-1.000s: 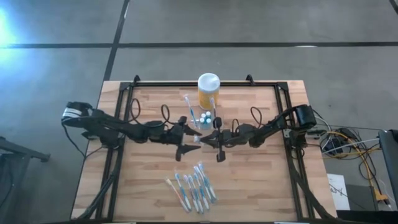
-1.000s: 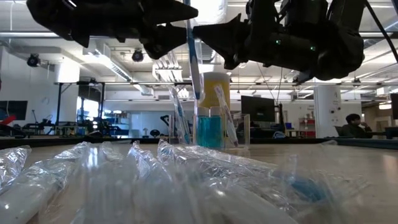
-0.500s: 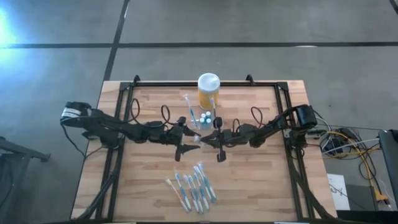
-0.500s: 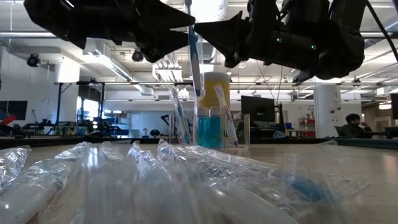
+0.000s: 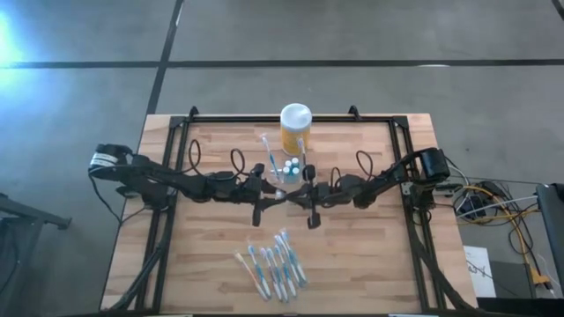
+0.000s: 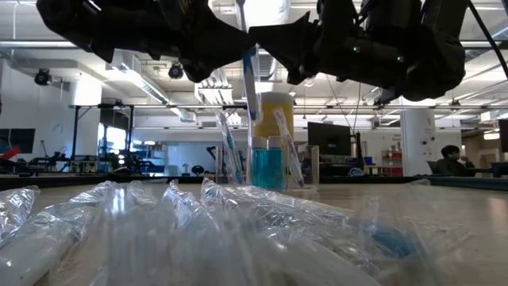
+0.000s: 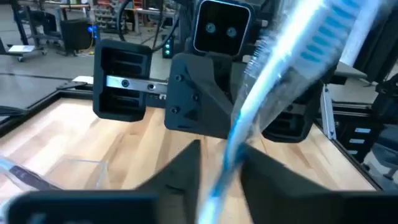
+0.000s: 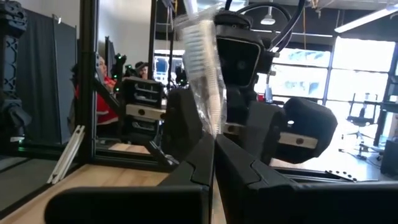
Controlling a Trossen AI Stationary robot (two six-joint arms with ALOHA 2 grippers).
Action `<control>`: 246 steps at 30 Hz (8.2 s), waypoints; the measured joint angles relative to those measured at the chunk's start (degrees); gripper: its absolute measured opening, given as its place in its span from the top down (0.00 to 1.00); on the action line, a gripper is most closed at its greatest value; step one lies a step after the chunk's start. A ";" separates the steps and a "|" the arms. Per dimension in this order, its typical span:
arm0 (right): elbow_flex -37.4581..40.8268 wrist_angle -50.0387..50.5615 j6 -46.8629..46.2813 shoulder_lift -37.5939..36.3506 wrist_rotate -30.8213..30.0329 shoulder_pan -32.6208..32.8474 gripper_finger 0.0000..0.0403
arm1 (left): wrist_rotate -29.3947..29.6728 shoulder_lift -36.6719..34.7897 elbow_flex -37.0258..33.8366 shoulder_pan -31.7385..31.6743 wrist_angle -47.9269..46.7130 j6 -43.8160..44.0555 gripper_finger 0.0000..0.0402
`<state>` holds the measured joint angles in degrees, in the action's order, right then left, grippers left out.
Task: Pick & Place toothbrushing station
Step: Put the blue toothbrush into the transparent organizer
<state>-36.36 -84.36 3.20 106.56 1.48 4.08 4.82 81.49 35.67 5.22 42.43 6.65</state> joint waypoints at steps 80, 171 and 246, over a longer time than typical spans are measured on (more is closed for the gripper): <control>18.01 14.97 -5.98 -25.09 -3.02 2.78 0.73 | 10.79 15.01 -12.56 -18.74 23.34 16.83 0.79; -10.27 79.33 -46.62 -15.62 -21.01 19.43 0.83 | -15.19 -55.49 -25.54 -13.01 -31.07 5.48 0.96; -45.53 125.19 -49.19 14.40 -9.28 19.18 0.85 | -18.88 -55.49 -25.54 -12.84 -30.52 8.79 0.96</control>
<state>-81.89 40.83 -45.99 120.97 -7.81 23.26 -14.06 26.00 10.13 -7.62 11.90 15.43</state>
